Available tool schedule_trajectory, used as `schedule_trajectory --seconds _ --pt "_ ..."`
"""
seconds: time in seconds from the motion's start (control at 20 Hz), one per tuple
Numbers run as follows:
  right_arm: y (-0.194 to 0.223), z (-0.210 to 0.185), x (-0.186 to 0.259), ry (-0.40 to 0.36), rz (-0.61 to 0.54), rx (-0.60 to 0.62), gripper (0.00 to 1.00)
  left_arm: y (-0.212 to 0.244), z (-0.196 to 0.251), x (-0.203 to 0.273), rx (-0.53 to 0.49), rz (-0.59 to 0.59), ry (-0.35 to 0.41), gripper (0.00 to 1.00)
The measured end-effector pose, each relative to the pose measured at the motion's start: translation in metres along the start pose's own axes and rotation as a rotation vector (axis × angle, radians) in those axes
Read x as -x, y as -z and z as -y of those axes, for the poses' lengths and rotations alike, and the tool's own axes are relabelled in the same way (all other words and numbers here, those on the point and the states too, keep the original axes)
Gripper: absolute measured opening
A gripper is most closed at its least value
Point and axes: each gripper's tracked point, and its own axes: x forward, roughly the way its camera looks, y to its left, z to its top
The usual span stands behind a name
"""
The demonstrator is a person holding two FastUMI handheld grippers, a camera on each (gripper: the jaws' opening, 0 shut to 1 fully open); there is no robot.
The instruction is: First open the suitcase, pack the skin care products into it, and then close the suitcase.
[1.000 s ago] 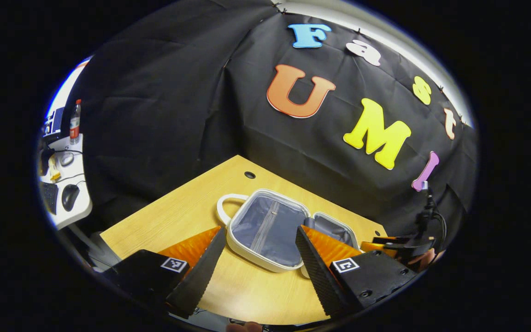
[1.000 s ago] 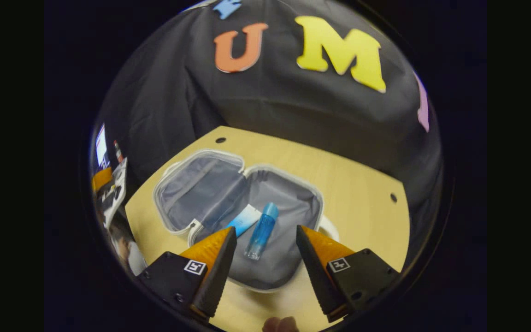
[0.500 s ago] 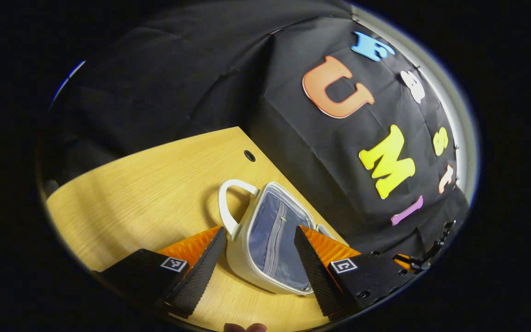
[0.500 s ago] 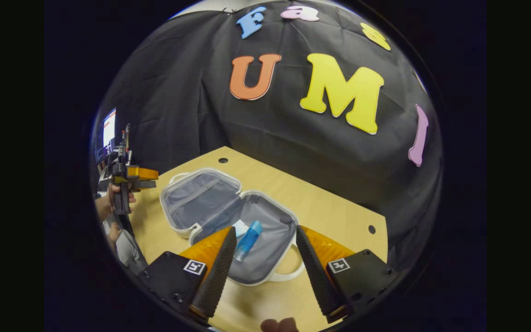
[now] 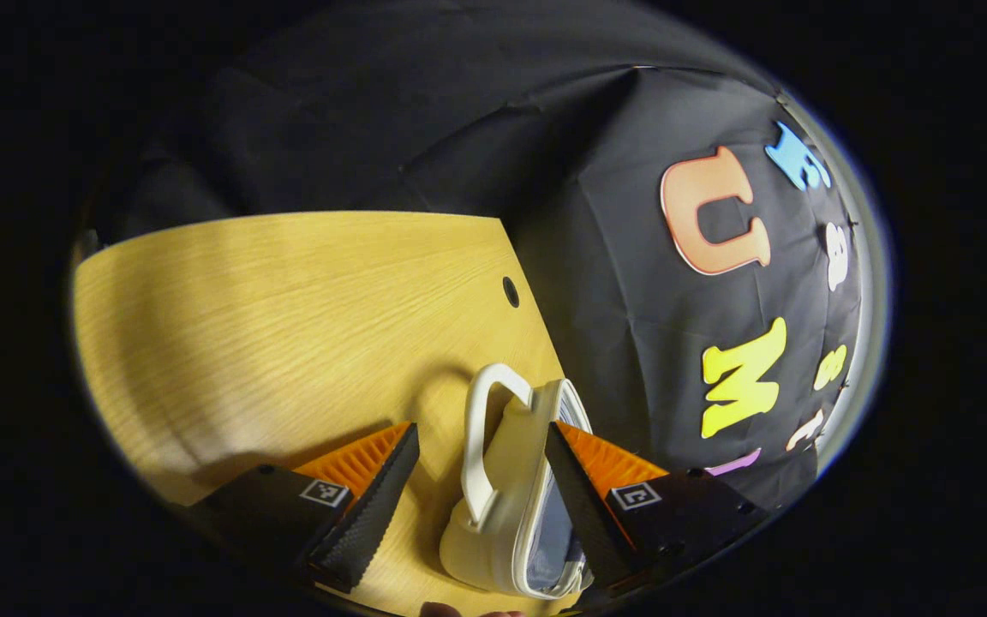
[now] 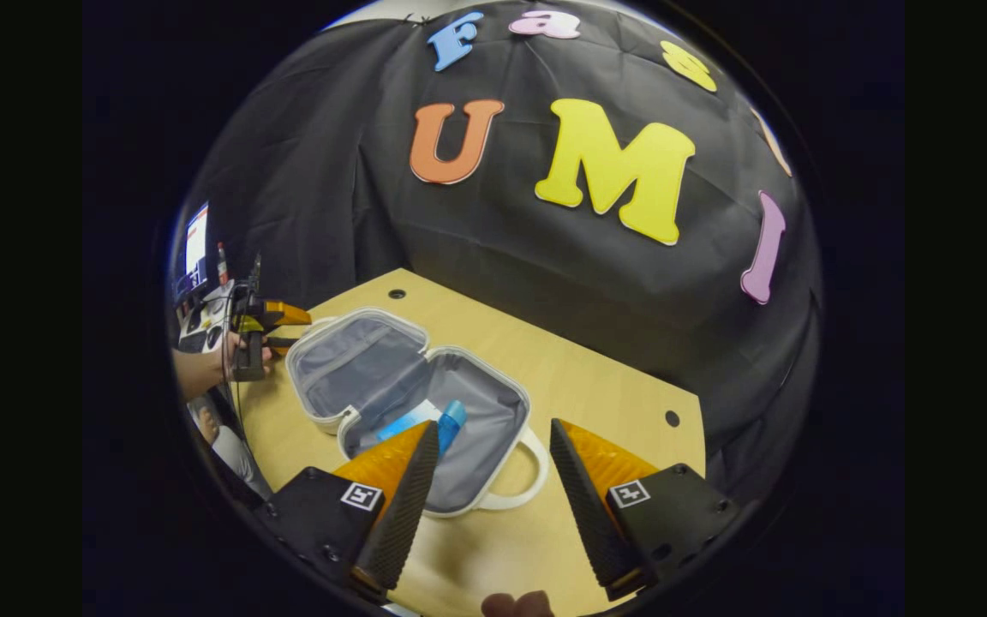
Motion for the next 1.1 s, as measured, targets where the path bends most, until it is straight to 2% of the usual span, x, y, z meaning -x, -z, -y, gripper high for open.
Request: schedule_trajectory --seconds 0.05,0.1,0.15,0.2,0.25,0.3,0.35,0.4,0.45,0.7,0.95,1.1 --pt "0.0 0.001 0.001 0.001 0.0 -0.011 0.78 0.003 0.001 -0.005 0.016 -0.01 0.0 0.9" --pt "0.0 0.001 0.002 0.002 -0.001 -0.021 0.78 0.005 -0.002 -0.014 0.021 -0.021 -0.015 0.96" --pt "0.0 0.002 0.002 0.002 0.001 -0.029 0.78 0.009 -0.004 -0.019 0.023 -0.03 -0.028 0.74" --pt "0.0 0.002 0.003 0.001 0.005 -0.033 0.78 0.01 -0.005 -0.023 0.026 -0.032 -0.043 0.81" --pt "0.001 0.001 0.004 -0.001 0.007 -0.037 0.78 0.012 -0.003 -0.028 0.032 -0.032 -0.047 0.59" --pt "0.001 -0.001 0.005 -0.007 0.01 -0.039 0.77 0.009 -0.002 -0.028 0.037 -0.031 -0.057 0.53" --pt "0.003 -0.002 0.006 -0.014 0.01 -0.039 0.77 0.009 -0.003 -0.03 0.035 -0.022 -0.077 0.39" --pt "0.004 -0.004 0.009 -0.02 0.007 -0.04 0.77 0.006 -0.004 -0.031 0.034 -0.007 -0.097 0.34" --pt "0.003 -0.005 0.01 -0.028 0.008 -0.045 0.78 0.003 -0.003 -0.028 0.028 0.004 -0.108 0.2" --pt "-0.01 -0.002 0.021 -0.037 0.066 -0.073 0.78 -0.005 0.036 -0.011 -0.067 0.052 -0.091 0.07" --pt "-0.02 0.012 0.036 -0.014 0.141 -0.133 0.77 -0.008 0.104 0.016 -0.293 0.105 -0.074 0.06" --pt "-0.018 0.018 0.046 -0.018 0.161 -0.157 0.77 0.006 0.151 0.029 -0.415 0.126 -0.052 0.06"
